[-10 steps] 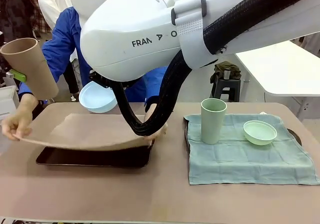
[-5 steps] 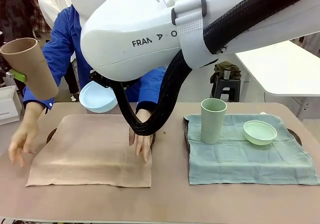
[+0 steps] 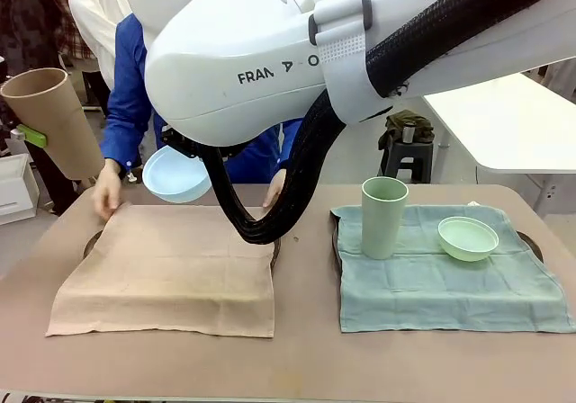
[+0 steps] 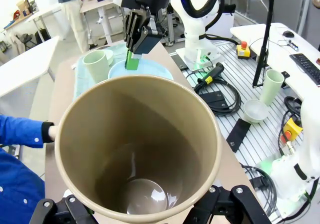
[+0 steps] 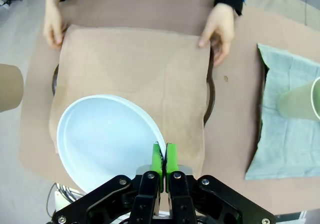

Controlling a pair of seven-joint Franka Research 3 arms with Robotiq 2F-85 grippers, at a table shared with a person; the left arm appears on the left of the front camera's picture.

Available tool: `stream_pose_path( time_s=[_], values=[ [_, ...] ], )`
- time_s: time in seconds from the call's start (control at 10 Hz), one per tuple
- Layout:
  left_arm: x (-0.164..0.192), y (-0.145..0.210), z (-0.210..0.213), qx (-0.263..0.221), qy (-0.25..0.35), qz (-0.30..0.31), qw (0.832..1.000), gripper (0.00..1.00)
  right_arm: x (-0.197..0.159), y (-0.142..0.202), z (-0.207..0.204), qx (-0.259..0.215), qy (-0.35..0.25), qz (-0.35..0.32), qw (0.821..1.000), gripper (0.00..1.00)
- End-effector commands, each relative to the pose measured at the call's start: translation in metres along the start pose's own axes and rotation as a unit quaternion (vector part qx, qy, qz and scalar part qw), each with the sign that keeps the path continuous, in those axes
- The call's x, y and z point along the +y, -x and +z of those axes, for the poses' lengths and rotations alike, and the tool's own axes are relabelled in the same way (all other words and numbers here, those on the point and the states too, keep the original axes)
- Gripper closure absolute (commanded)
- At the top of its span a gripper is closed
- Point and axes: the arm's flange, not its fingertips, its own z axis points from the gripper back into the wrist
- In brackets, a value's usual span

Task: Set up a tray with a mat and arrange the tableware.
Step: Place the Picnic Bowl and Reusable plastic cup back onto the Handle tray in front of the human's position.

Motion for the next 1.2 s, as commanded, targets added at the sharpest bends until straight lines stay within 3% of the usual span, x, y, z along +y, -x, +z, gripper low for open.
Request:
stream_pose_path(
  time_s=[0.0, 0.3, 0.4, 0.9, 1.1],
  values=[
    [-0.001, -0.002, 0.001, 0.003, 0.0, -0.009, 1.0, 1.0, 0.0, -0.001, 0.001, 0.003, -0.01, 0.002, 1.0, 1.0],
    [-0.001, -0.002, 0.001, 0.003, 0.0, -0.009, 1.0, 1.0, 0.0, -0.001, 0.001, 0.003, -0.01, 0.002, 1.0, 1.0],
    [0.0, 0.0, 0.0, 0.0, 0.0, 0.0, 1.0, 0.13, 0.0, 0.0, 0.0, 0.0, 0.0, 0.0, 1.0, 0.96],
    [0.012, 0.048, -0.019, -0.018, 0.053, -0.007, 0.998, 0.13, -0.026, -0.026, -0.06, 0.041, -0.064, -0.035, 0.996, 0.96],
    [0.015, 0.047, -0.026, -0.003, 0.044, -0.012, 0.999, 0.13, -0.028, -0.03, -0.067, 0.038, -0.023, -0.07, 0.997, 0.96]
  ],
)
